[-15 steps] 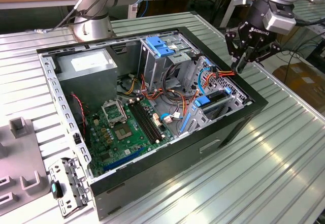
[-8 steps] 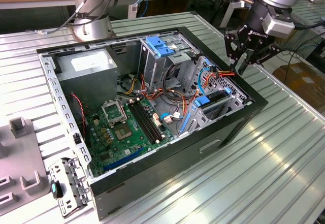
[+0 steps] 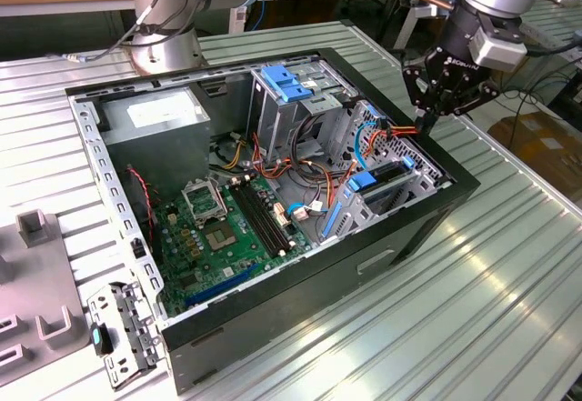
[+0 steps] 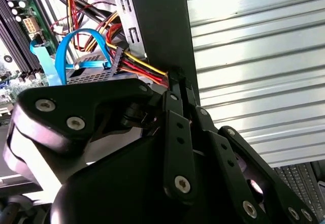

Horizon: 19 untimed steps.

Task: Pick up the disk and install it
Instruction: 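Insert the first disk wire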

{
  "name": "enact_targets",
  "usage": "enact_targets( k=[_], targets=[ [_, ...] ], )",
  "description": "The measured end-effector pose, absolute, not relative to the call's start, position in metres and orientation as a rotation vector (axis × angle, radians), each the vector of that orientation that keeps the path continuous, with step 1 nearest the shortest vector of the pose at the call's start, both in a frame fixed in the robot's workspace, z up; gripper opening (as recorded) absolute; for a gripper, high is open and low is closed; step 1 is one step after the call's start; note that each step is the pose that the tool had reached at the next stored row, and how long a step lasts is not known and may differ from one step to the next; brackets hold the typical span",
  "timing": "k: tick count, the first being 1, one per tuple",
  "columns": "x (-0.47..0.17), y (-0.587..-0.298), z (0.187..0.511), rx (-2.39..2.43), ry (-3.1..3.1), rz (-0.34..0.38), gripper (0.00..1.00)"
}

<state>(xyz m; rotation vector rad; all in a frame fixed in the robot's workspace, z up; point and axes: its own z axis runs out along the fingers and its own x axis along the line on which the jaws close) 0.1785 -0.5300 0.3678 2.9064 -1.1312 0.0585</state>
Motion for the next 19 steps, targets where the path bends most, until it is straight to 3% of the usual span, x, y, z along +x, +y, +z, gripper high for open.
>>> enact_targets(
  k=[19],
  targets=[
    [0.165, -0.530, 0.370, 2.863, -1.234, 0.057, 0.16]
  ],
)
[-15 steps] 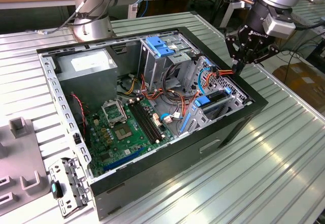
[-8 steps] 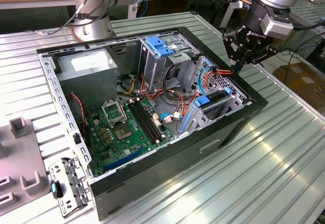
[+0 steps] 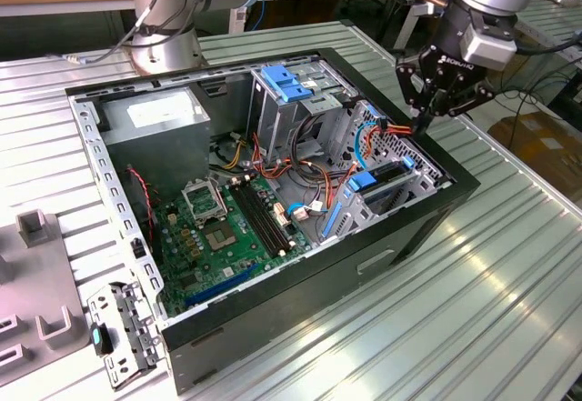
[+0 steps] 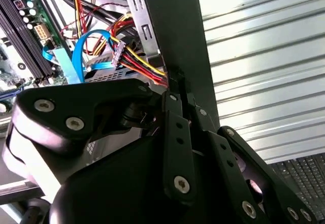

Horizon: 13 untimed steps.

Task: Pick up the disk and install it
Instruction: 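Insert the first disk wire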

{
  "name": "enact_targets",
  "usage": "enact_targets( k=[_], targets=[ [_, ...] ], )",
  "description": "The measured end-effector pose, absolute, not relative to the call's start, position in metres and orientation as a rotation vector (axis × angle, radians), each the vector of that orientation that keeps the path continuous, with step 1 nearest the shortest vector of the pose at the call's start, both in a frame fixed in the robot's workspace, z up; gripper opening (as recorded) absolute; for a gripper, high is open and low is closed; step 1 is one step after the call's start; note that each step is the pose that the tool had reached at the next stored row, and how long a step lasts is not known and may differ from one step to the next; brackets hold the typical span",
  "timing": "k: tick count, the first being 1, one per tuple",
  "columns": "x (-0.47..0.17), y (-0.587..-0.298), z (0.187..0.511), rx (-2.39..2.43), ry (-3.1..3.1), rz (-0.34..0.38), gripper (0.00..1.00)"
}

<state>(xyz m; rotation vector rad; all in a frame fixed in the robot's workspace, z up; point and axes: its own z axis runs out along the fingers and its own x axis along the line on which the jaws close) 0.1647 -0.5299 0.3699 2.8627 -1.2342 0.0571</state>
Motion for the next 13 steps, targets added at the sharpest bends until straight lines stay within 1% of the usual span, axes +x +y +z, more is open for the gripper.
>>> enact_targets(
  k=[13],
  targets=[
    [0.1583, -0.5298, 0.3699, 2.752, -1.458, 0.054, 0.16]
  ],
)
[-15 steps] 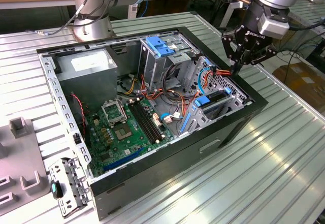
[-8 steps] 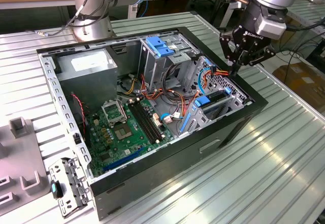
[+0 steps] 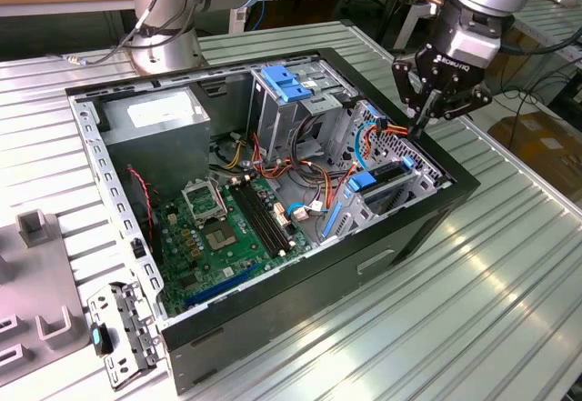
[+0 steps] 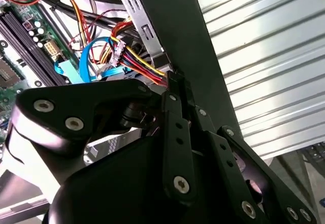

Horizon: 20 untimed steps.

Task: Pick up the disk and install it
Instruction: 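Insert the first disk wire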

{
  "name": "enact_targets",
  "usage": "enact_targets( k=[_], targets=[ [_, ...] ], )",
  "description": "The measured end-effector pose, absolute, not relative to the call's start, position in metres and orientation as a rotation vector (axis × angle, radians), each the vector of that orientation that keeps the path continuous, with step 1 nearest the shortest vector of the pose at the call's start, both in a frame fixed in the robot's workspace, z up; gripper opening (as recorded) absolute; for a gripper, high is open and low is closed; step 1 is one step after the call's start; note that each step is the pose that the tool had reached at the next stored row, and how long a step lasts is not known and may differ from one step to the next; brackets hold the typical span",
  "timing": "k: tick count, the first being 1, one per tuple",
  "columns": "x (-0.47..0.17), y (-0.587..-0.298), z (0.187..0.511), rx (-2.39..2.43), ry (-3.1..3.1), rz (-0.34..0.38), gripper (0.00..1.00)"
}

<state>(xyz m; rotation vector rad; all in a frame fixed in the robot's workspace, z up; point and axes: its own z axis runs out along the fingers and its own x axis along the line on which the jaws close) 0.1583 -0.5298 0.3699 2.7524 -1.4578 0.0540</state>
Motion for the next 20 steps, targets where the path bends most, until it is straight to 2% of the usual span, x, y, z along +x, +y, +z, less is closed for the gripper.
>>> enact_targets(
  k=[20],
  targets=[
    [0.1518, -0.5298, 0.3684, 2.486, -1.868, 0.047, 0.16]
  ],
)
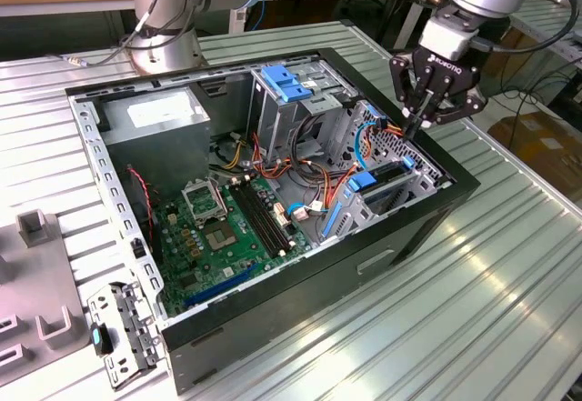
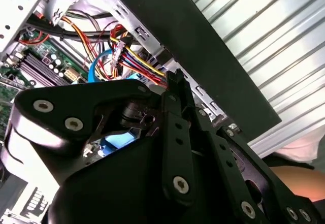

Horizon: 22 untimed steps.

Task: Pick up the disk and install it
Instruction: 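Insert the first disk wire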

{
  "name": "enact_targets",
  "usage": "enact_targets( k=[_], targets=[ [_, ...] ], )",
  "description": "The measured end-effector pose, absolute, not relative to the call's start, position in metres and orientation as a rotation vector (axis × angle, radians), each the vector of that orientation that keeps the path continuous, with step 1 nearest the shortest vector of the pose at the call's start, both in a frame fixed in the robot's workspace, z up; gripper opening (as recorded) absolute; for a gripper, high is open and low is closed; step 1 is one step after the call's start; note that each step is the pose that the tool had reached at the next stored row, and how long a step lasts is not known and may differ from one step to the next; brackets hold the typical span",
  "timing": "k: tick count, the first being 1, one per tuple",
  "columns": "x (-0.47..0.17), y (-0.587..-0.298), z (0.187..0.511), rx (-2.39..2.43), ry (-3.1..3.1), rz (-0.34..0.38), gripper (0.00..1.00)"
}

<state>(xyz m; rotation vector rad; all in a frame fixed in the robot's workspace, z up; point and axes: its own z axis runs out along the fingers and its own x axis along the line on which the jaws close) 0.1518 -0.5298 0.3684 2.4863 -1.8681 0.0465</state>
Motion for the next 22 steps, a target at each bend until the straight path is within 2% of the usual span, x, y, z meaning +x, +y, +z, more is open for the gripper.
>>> enact_targets(
  k=[22],
  targets=[
    [0.133, -0.530, 0.366, 2.209, -2.183, 0.040, 0.16]
  ],
)
